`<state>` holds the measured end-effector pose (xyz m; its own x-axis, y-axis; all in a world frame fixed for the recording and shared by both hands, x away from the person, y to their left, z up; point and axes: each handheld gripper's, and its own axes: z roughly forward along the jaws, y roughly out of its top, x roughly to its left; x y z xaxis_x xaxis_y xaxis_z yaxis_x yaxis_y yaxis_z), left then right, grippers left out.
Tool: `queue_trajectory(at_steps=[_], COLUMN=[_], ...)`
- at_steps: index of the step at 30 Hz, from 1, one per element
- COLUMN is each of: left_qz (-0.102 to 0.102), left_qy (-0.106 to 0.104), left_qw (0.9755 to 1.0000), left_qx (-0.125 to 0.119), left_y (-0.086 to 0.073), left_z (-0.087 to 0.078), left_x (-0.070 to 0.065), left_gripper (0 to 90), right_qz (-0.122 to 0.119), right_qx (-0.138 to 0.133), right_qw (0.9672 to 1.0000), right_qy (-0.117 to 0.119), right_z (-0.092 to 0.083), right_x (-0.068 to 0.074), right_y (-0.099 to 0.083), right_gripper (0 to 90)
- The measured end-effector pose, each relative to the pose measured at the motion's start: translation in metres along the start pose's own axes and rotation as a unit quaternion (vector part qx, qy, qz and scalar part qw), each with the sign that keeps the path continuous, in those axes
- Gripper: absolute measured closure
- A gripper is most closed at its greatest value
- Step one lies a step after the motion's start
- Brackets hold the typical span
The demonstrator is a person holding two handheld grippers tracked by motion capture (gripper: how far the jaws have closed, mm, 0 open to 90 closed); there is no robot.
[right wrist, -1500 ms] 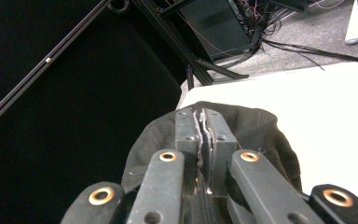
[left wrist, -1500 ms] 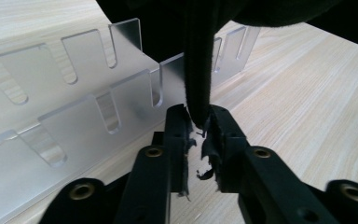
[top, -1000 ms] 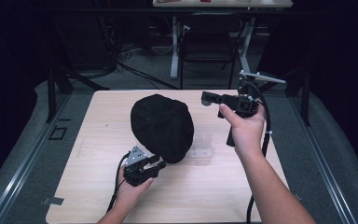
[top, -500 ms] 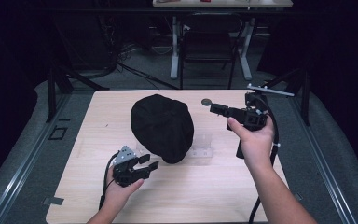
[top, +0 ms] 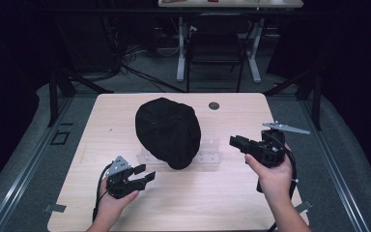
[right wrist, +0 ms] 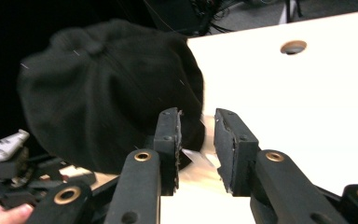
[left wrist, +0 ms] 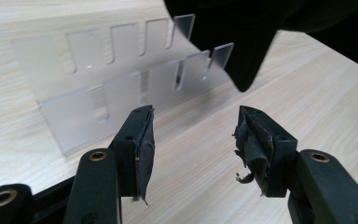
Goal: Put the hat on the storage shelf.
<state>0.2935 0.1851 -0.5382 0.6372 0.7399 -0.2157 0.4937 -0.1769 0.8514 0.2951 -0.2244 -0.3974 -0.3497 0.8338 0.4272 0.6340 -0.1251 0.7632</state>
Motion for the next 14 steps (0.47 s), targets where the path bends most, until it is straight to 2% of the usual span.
queue_trajectory(at_steps=[1, 2, 5, 8, 11, 14], left_qz=[0.0, -0.001, 0.001, -0.002, -0.004, 0.005], left_qy=[0.003, 0.006, 0.013, 0.017, 0.017, 0.015], left_qw=[1.0, 1.0, 0.9999, 0.9999, 0.9999, 0.9999], left_qx=[0.005, 0.001, -0.003, -0.003, 0.001, 0.003], left_y=[0.0, -0.001, -0.002, -0.005, -0.007, -0.008], left_z=[-0.001, 0.0, -0.001, -0.001, 0.0, 0.001], left_x=[0.002, 0.003, 0.006, 0.008, 0.009, 0.008], left_gripper=[46.7, 46.7, 45.9, 45.6, 45.4, 45.2], right_qz=[0.0, 0.0, -0.018, -0.023, -0.031, -0.034], right_qx=[-0.001, -0.001, -0.002, -0.004, -0.001, 0.0], right_qw=[1.0, 1.0, 0.9994, 0.9991, 0.9983, 0.9978], right_qy=[-0.007, -0.007, -0.031, -0.036, -0.048, -0.057], right_z=[0.0, 0.0, 0.0, 0.0, 0.002, 0.002], right_x=[-0.005, -0.005, -0.011, -0.014, -0.022, -0.027], right_y=[-0.008, -0.008, -0.024, -0.031, -0.048, -0.057], right_gripper=[69.5, 69.5, 66.4, 64.6, 60.7, 59.5])
